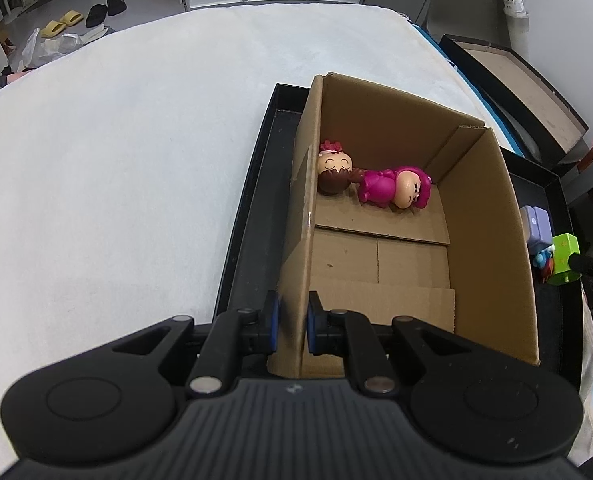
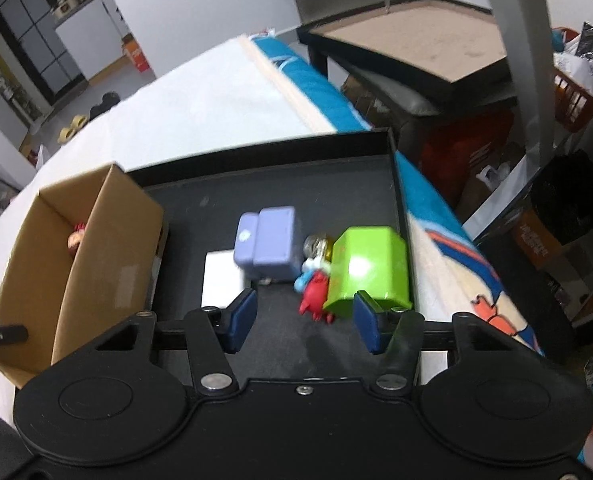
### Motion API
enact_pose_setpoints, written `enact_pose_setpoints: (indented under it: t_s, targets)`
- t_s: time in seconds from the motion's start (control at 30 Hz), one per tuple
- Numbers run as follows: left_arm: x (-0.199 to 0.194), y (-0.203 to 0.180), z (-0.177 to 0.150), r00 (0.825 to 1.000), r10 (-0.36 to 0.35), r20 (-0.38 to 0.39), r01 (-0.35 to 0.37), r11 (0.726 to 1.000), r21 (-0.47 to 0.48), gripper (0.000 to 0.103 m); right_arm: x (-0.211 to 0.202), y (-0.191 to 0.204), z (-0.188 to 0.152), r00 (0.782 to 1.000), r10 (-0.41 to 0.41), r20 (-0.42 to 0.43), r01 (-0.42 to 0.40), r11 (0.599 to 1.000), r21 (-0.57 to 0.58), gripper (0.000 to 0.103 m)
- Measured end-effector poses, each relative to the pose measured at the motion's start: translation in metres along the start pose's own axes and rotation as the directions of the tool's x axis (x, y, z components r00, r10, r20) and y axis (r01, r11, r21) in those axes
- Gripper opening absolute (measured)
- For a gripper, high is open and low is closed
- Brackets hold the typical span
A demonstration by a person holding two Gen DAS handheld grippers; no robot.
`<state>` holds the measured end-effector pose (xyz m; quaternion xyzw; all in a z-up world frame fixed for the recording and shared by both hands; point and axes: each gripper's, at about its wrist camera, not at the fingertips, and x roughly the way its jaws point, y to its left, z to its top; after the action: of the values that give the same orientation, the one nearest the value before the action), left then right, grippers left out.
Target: Organize rigid objects
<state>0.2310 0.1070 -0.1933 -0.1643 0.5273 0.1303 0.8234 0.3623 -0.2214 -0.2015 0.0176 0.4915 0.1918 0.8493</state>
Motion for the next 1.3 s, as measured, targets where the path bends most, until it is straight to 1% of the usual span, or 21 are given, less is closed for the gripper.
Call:
enact_pose_setpoints:
  t_s: [0.13, 0.23, 0.33, 0.47, 0.6, 0.73, 0.87, 1.13, 1.3]
  targets:
    - [0.001, 0.001, 0.002, 1.000, -0.003, -0.006, 0.003, 1.000, 0.003, 0.013, -0.001, -0.006, 0.005, 0.999, -0.015, 0.028, 0.015, 1.000, 0.019, 0.052]
    - [0.002, 0.000, 0.002, 1.000, -0.002, -0.009, 0.002, 1.000, 0.007, 0.013, 0.002, -0.009, 0.008, 0.999, -0.021, 0.032, 0.021, 0.999, 0.027, 0.050]
    - [0.004, -0.001, 0.003, 1.000, 0.001, -0.011, -0.001, 1.000, 0.007, 0.013, 0.007, -0.011, 0.010, 0.999, -0.038, 0.032, 0.038, 0.999, 0.021, 0.046]
    - [0.005, -0.001, 0.003, 1.000, 0.003, -0.014, -0.003, 1.000, 0.008, 0.013, 0.012, -0.012, 0.013, 0.996, -0.070, 0.051, 0.070, 0.998, 0.006, 0.046]
    - [0.005, -0.002, 0.003, 1.000, 0.004, -0.016, -0.004, 1.000, 0.013, 0.013, 0.022, -0.016, 0.015, 0.994, -0.109, 0.028, 0.109, 0.994, 0.011, 0.045]
    - [0.005, -0.002, 0.003, 1.000, 0.005, -0.017, -0.004, 1.000, 0.012, 0.013, 0.030, -0.014, 0.012, 0.990, -0.141, 0.003, 0.141, 0.990, -0.015, 0.046]
    - [0.006, -0.003, 0.003, 1.000, 0.004, -0.018, -0.004, 1.000, 0.015, 0.013, 0.029, -0.013, 0.007, 0.991, -0.132, -0.014, 0.132, 0.991, -0.024, 0.046]
    - [0.006, -0.002, 0.003, 1.000, 0.001, -0.020, 0.000, 1.000, 0.012, 0.013, 0.019, -0.016, -0.004, 0.994, -0.071, -0.082, 0.074, 0.997, 0.026, 0.045]
    - [0.006, -0.002, 0.002, 1.000, -0.005, -0.023, 0.005, 1.000, 0.011, 0.013, 0.018, -0.012, -0.008, 0.992, -0.048, -0.114, 0.052, 0.998, 0.030, 0.046]
